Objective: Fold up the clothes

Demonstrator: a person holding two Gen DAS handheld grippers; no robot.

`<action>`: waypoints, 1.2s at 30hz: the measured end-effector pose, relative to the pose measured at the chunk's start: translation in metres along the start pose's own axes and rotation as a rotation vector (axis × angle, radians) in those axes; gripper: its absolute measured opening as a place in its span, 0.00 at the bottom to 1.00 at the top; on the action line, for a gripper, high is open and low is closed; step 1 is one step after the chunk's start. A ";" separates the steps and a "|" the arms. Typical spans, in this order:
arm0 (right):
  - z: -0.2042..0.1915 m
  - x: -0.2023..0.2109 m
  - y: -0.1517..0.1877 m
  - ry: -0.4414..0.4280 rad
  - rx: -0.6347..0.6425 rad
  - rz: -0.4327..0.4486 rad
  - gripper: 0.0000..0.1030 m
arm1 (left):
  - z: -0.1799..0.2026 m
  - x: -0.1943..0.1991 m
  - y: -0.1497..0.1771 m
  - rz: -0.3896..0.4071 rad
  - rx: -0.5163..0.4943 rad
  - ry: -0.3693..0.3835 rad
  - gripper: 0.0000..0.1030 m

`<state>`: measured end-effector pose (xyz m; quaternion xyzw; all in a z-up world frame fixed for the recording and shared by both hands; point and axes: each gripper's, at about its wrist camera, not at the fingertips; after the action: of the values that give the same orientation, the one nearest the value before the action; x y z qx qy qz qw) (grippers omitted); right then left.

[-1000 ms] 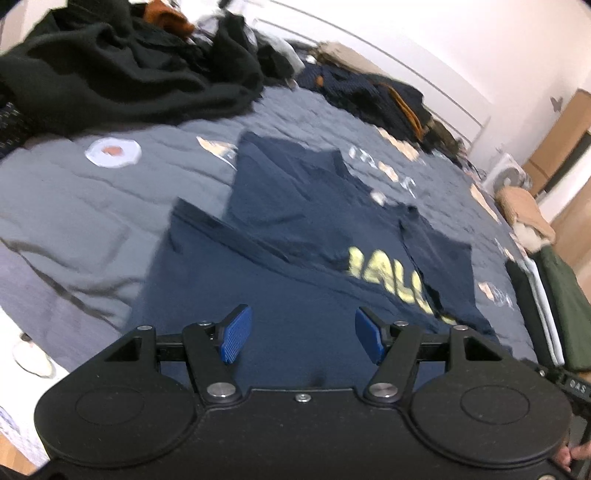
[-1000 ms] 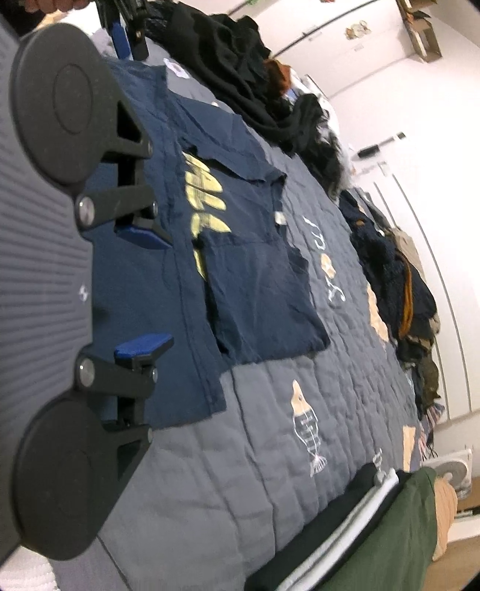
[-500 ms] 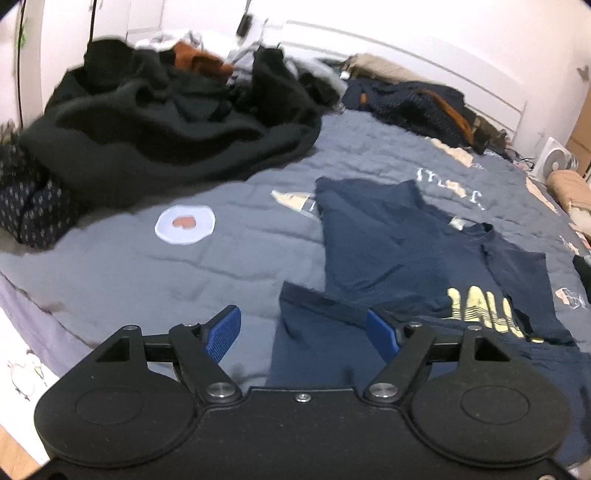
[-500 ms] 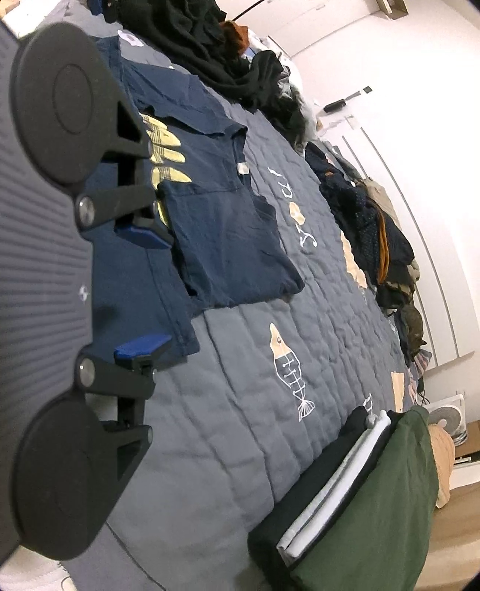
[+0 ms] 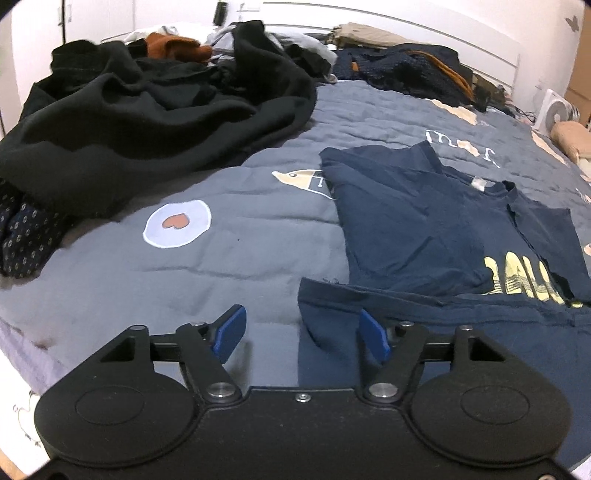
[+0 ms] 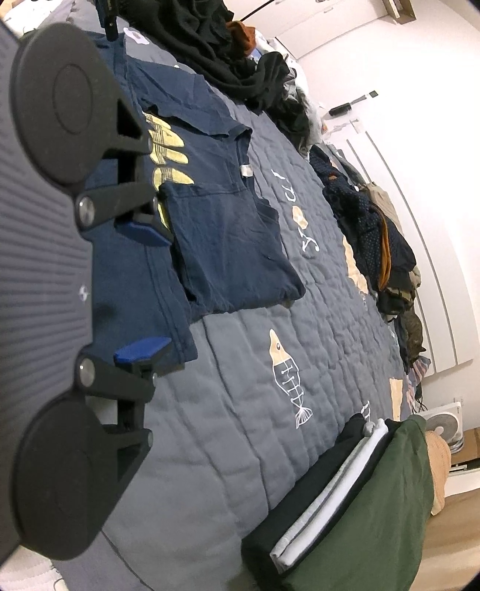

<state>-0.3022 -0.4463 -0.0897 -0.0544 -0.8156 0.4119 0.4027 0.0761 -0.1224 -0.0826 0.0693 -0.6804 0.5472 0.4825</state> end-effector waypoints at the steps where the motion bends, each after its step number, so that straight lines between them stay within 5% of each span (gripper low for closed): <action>1: -0.001 -0.001 0.000 0.000 0.003 -0.001 0.53 | 0.000 -0.001 0.000 0.002 -0.003 0.003 0.63; 11: 0.004 -0.002 -0.002 0.010 -0.022 0.006 0.54 | -0.006 -0.012 -0.004 -0.012 0.039 0.058 0.38; 34: -0.003 -0.008 0.001 0.004 0.008 -0.028 0.55 | -0.020 -0.029 -0.005 -0.086 0.181 0.166 0.37; 36: -0.003 -0.008 0.001 0.005 0.005 -0.029 0.55 | -0.021 -0.029 -0.005 -0.090 0.189 0.180 0.18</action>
<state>-0.2952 -0.4471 -0.0946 -0.0428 -0.8142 0.4080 0.4108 0.1060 -0.1200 -0.1020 0.0957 -0.5760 0.5907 0.5569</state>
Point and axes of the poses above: each gripper's, at about its wrist camera, not at the fingertips, and x roughly against the way its jaws point, z to its right, y to its underside
